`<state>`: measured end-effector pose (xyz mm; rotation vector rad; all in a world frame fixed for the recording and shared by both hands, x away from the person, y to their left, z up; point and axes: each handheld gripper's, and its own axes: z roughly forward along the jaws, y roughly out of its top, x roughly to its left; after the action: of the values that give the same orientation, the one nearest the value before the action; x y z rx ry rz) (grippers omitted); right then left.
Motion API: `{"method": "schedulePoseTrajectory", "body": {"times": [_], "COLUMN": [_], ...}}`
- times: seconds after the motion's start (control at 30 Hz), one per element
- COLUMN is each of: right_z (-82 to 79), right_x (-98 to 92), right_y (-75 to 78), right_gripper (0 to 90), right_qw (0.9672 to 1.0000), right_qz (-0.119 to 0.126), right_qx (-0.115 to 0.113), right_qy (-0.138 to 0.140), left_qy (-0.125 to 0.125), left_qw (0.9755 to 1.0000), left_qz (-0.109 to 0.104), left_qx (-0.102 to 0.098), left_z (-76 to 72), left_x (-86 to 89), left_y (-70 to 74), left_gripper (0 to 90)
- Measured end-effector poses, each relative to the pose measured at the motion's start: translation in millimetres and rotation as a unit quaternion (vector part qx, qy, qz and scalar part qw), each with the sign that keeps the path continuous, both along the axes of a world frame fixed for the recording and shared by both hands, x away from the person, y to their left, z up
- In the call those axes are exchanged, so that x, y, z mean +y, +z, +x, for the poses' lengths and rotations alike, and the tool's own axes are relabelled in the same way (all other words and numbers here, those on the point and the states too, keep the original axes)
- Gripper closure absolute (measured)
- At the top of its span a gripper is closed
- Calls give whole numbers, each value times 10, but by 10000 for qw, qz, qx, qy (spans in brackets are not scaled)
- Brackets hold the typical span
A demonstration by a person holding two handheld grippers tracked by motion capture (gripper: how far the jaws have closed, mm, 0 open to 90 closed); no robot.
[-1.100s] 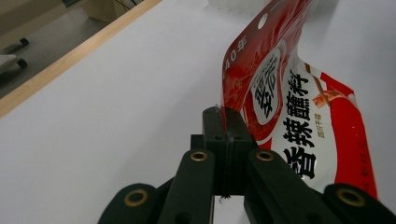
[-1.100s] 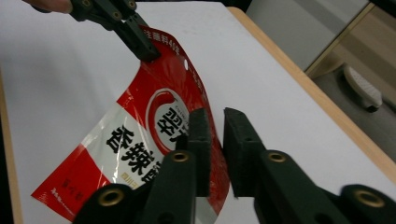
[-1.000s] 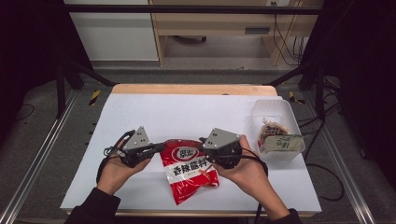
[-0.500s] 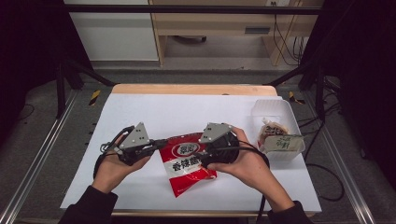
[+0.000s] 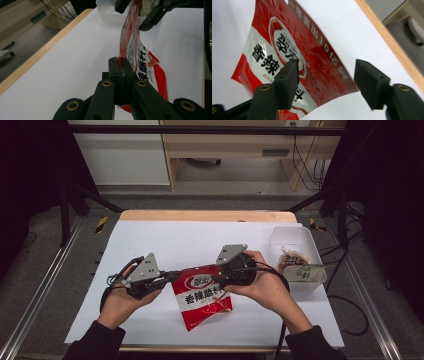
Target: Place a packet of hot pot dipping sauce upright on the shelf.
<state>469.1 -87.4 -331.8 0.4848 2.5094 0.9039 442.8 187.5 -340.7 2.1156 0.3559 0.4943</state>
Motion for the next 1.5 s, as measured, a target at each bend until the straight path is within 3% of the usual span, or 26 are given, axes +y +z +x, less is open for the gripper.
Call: {"method": "schedulePoseTrajectory", "body": {"times": [0.17,0.23,0.6,0.67,0.7,0.73,0.83,0.97,1.07,1.13,1.23,1.33,1.43,1.5], "right_z": [-12,-29,-100,-115,-120,-129,-136,-165,-214,-215,-230,-247,-245,-240], "right_x": [11,21,16,20,21,21,7,-17,-34,-35,-20,15,52,74], "right_y": [-52,-71,-77,-78,-77,-72,-64,-41,-21,-16,14,49,79,101], "right_gripper": [505,590,890,894,894,894,895,895,895,895,895,895,895,895], "right_qw": [9996,9993,9987,9987,9986,9987,9986,9988,9989,9989,9989,9989,9987,9986], "right_qz": [-19,-8,-54,-69,-56,-64,-71,-3,50,55,71,63,92,86], "right_qx": [225,310,285,242,234,212,188,152,112,112,114,58,27,32], "right_qy": [177,225,429,454,481,458,480,457,448,445,448,461,503,530], "left_qy": [-39,-50,-71,-46,68,139,295,440,712,891,1098,1182,1365,1472], "left_qw": [10000,10000,9997,9994,9990,9987,9974,9967,9955,9937,9913,9906,9877,9864], "left_qz": [-59,-72,-241,-331,-409,-464,-575,-546,-370,-363,-338,-334,-468,-372], "left_qx": [-26,-36,43,99,136,171,311,411,512,567,637,609,598,625], "left_z": [2,-2,5,19,26,34,40,-51,-87,-95,-102,-116,-113,-108], "left_x": [-2,-3,39,75,100,123,228,430,580,662,741,782,799,777], "left_y": [-4,-3,-19,-36,-49,-60,-139,-384,-637,-750,-831,-874,-972,-1035], "left_gripper": [900,900,900,878,824,676,521,470,403,385,354,306,241,222]}}
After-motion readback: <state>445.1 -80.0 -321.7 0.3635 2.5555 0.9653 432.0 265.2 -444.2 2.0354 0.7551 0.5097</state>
